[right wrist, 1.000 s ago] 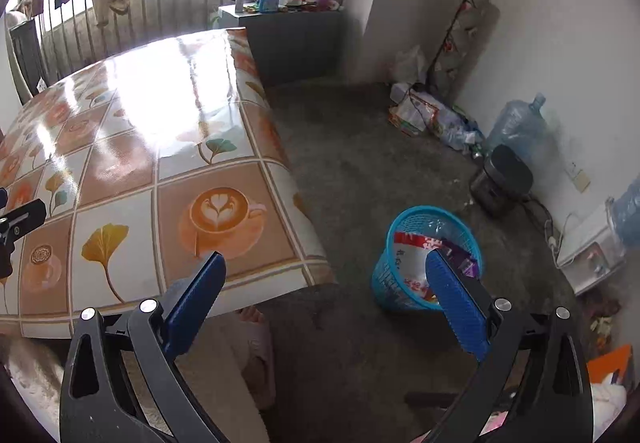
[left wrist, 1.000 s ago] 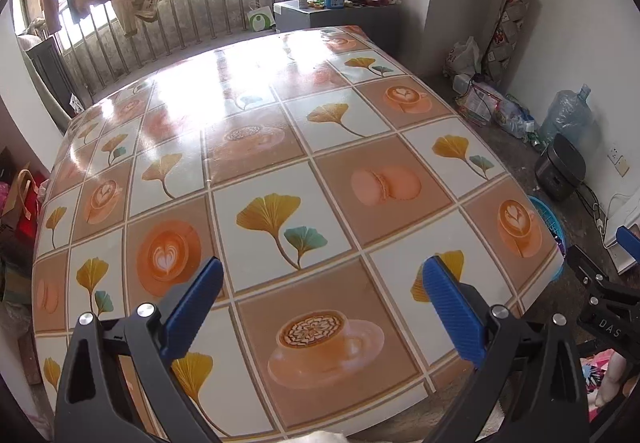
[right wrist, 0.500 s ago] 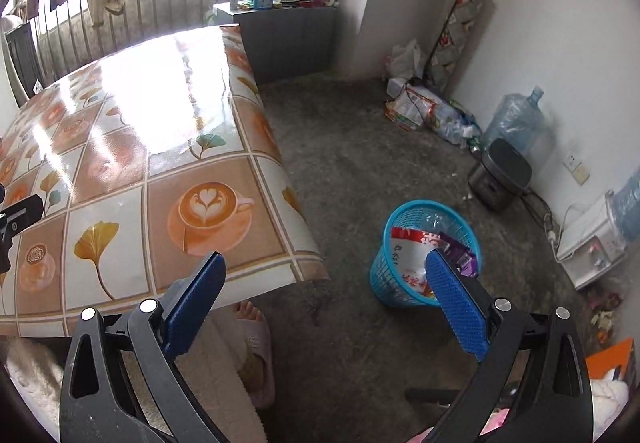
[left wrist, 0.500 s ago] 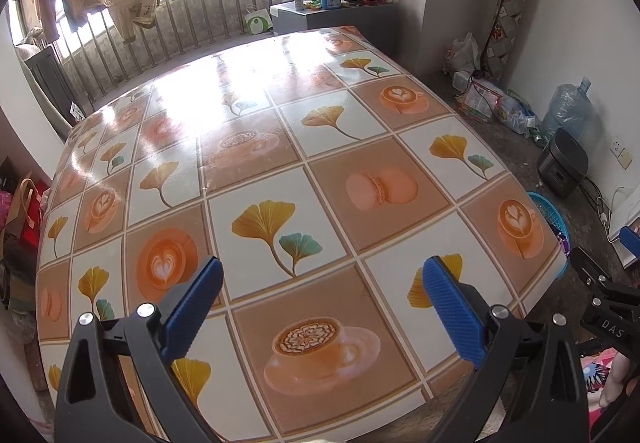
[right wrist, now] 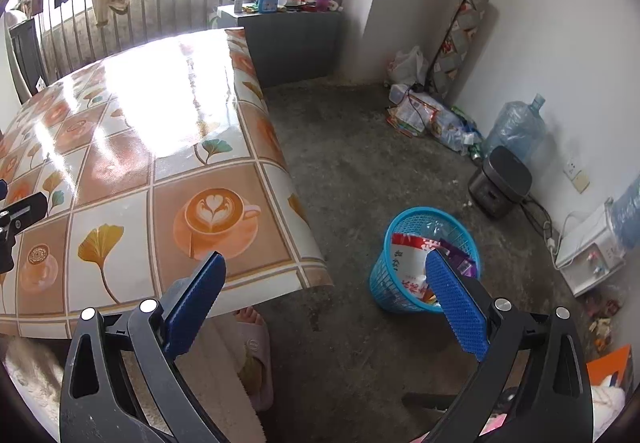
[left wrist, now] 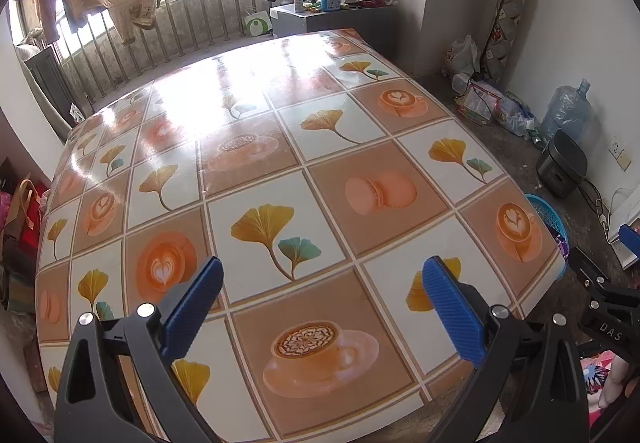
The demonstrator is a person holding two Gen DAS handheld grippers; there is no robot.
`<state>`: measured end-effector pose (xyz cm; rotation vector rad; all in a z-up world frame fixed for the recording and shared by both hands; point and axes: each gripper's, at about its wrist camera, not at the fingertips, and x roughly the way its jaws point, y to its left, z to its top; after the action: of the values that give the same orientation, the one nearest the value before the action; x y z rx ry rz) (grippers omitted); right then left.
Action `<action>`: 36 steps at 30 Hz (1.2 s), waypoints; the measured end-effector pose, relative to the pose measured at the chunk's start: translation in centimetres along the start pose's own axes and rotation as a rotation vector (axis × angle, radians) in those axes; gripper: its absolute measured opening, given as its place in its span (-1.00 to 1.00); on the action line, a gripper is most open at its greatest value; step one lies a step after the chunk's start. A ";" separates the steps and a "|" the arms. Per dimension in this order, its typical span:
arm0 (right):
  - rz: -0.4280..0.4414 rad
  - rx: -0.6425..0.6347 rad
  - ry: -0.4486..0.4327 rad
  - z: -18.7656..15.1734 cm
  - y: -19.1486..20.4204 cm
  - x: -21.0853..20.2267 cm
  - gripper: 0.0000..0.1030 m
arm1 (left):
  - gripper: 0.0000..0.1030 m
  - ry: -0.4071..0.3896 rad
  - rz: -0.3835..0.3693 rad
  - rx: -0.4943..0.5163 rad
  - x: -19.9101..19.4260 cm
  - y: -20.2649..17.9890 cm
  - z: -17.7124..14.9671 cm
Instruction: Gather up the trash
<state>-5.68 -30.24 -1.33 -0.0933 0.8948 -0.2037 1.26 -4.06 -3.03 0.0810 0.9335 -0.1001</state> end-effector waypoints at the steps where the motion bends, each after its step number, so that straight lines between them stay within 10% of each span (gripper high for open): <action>1: -0.002 -0.002 -0.002 0.0 0.0 0.0 0.86 | 0.90 0.001 0.000 0.000 0.0 0.0 0.0; 36: -0.006 -0.010 -0.013 0.6 0.0 -0.4 0.86 | 0.90 0.011 -0.002 -0.015 0.0 0.6 0.0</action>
<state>-5.47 -30.12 -0.67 -0.1067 0.8832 -0.2036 1.30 -3.50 -3.03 0.0675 0.9456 -0.0943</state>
